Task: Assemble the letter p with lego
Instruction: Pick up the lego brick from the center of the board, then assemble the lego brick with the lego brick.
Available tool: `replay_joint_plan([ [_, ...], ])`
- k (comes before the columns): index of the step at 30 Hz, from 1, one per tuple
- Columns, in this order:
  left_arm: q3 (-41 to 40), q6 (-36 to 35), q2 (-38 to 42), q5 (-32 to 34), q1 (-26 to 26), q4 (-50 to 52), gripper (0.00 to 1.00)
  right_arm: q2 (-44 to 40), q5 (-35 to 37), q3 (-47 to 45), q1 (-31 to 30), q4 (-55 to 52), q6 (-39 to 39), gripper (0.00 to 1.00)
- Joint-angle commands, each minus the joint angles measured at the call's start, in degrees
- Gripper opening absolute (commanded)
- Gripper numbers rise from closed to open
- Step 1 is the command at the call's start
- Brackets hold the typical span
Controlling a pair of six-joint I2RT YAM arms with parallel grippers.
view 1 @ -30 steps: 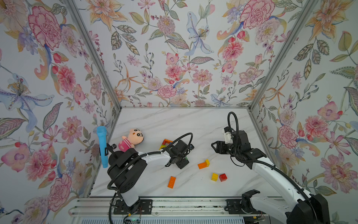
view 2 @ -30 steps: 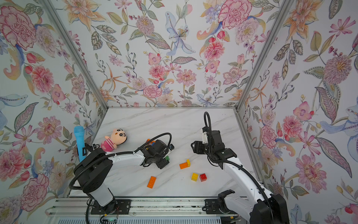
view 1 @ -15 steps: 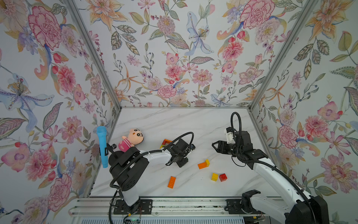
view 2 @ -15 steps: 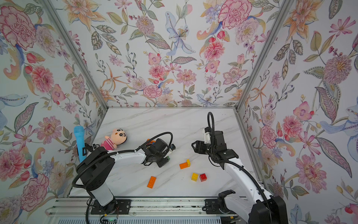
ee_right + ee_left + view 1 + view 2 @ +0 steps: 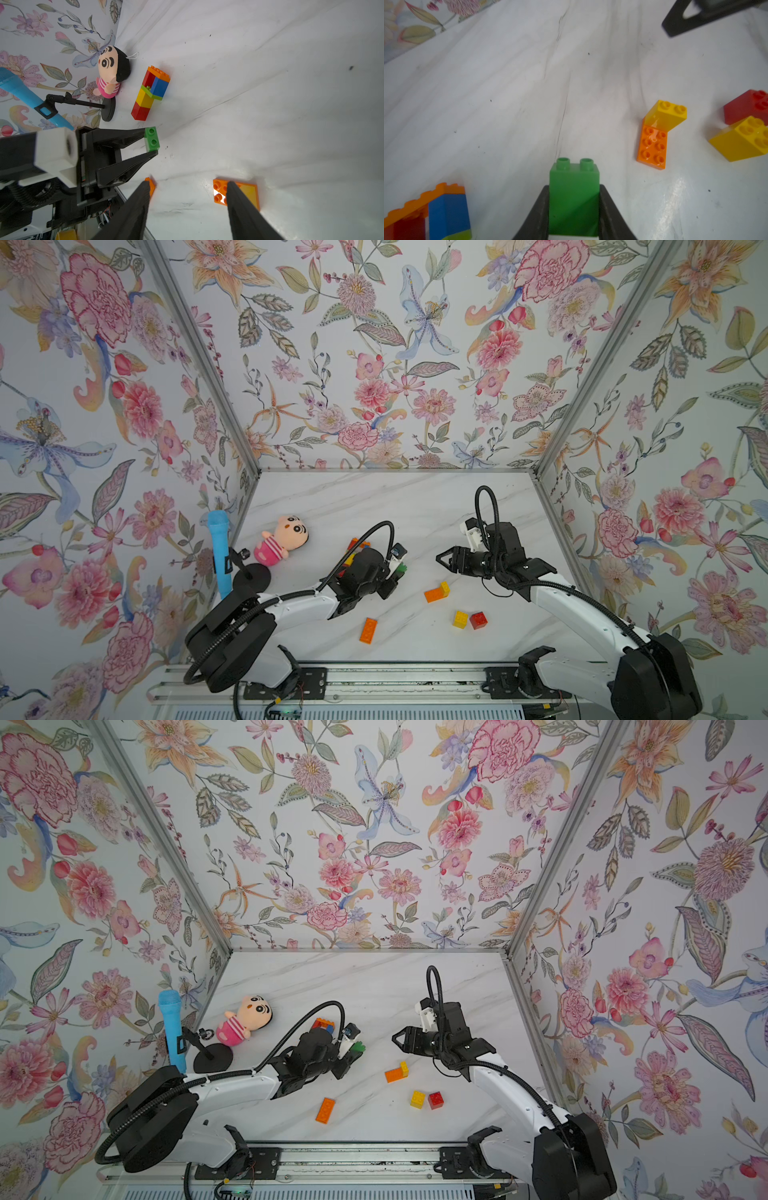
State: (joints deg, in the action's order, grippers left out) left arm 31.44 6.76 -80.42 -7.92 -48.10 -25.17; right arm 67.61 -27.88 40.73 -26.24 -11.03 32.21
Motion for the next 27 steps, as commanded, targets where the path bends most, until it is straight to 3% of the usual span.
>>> replay_joint_plan([
  [1, -4.46, 1.74, 1.27, 1.68, -1.78, -17.39, 0.16, 0.63, -1.9, 2.93, -2.92, 1.99, 0.54, 0.6],
  [8, -9.27, 1.52, 1.46, 0.02, -2.95, -27.49, 0.15, 3.4, -5.34, 3.84, -5.67, 4.08, 1.36, 0.49],
  [12, -9.5, 0.54, 1.19, -0.76, -3.84, -28.54, 0.15, 5.87, -2.97, 6.43, -8.32, 1.09, -0.72, 0.47],
  [27, -9.91, -0.99, 0.71, -1.8, -4.55, -28.12, 0.15, 7.94, -5.26, 8.28, -10.22, 1.02, -0.34, 0.35],
])
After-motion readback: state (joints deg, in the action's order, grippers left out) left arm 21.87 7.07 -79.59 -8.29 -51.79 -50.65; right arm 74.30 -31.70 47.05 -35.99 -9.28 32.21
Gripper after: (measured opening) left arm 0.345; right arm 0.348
